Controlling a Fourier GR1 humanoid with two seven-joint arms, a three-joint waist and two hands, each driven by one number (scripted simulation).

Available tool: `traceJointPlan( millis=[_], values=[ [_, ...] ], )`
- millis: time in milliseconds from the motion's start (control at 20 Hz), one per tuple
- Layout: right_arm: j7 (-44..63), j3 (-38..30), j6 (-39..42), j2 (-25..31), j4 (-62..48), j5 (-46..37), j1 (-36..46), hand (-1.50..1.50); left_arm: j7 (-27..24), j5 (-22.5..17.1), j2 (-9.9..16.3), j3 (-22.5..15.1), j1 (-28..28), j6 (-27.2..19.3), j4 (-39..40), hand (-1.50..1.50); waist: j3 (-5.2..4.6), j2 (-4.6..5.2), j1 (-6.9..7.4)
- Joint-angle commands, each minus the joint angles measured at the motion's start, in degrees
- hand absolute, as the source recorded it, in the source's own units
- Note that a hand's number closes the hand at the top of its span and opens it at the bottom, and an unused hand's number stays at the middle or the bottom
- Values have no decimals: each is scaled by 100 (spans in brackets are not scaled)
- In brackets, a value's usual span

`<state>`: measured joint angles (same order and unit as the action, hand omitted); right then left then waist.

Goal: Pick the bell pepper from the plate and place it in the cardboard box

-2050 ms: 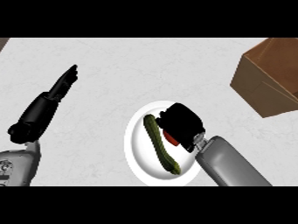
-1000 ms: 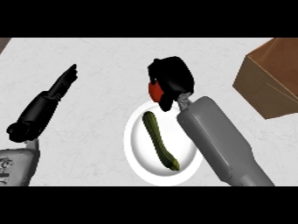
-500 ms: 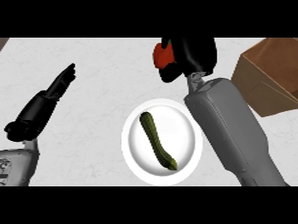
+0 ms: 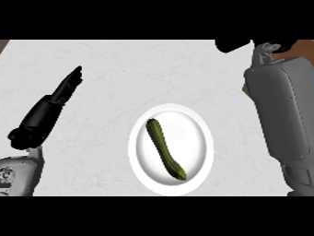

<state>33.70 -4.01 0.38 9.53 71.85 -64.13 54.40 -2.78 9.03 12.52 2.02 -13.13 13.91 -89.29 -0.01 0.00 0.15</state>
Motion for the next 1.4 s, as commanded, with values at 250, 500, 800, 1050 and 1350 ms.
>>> traceJointPlan(
  millis=[250,500,800,1050,1350],
  values=[
    [-763,-654,711,1318,-1050,325,13,150,191,-50,-51,31,-77,42,-97,0,1,10,21],
    [-963,-948,1663,1565,-1812,795,-164,150,-71,141,-85,-73,259,-52,-145,0,1,14,43],
    [-1842,-970,2386,2275,-2632,929,-210,150,-36,108,-64,32,-230,4,305,0,1,33,12],
    [-2195,-1028,2972,2388,-3035,1154,-244,-150,-438,45,43,79,313,151,64,0,0,8,42],
    [-3269,-1378,2637,2418,-2841,1686,-201,-150,-333,106,-67,87,209,21,103,0,1,-1,-5]
  ],
)
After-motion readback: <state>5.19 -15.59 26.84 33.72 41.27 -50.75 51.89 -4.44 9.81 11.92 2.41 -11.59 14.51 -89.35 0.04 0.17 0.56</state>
